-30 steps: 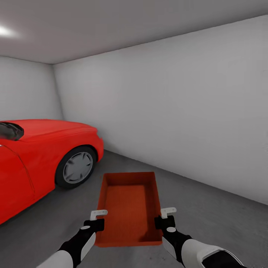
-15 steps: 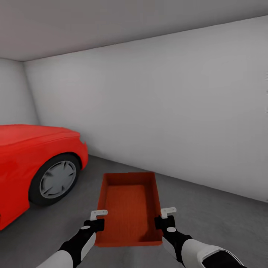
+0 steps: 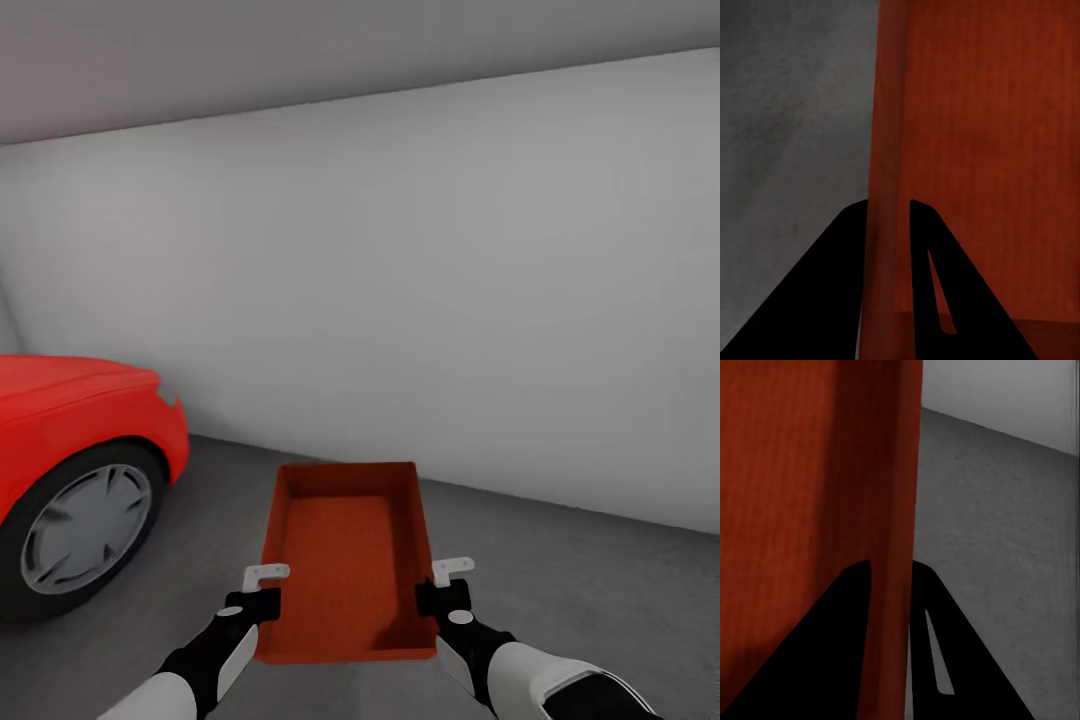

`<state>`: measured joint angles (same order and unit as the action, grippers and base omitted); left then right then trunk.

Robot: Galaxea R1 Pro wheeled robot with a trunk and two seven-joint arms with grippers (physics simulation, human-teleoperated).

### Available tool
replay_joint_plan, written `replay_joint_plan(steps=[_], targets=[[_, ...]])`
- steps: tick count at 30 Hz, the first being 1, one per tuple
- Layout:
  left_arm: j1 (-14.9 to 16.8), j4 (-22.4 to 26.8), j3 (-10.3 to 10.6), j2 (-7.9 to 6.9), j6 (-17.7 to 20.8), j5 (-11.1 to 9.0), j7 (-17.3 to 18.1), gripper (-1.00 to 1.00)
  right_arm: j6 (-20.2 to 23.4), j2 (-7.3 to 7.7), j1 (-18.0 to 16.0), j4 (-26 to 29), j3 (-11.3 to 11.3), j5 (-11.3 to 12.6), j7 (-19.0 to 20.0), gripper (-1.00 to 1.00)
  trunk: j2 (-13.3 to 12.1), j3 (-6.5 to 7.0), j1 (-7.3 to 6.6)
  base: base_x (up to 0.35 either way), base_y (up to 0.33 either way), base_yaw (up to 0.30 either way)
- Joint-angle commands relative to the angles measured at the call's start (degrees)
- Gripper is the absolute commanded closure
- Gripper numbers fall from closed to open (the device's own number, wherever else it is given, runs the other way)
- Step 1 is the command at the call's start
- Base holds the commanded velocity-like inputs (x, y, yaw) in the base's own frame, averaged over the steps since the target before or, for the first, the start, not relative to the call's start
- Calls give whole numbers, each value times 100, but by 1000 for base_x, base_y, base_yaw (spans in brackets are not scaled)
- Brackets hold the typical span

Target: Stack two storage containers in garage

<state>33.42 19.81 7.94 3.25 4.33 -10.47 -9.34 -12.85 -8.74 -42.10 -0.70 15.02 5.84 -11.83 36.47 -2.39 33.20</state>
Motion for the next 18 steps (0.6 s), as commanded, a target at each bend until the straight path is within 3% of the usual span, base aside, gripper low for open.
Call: replay_joint_plan(steps=[1,18], targets=[[7,31,-241,-5,-284,-157,-463,100,2,-5,-2,-9,-194,-21,22,100,9,-8,5,322,158,-275],[7,42,-254,-8,-287,-149,-463,100,2,-5,-2,-9,-193,-21,22,100,9,37,5,322,157,-275]])
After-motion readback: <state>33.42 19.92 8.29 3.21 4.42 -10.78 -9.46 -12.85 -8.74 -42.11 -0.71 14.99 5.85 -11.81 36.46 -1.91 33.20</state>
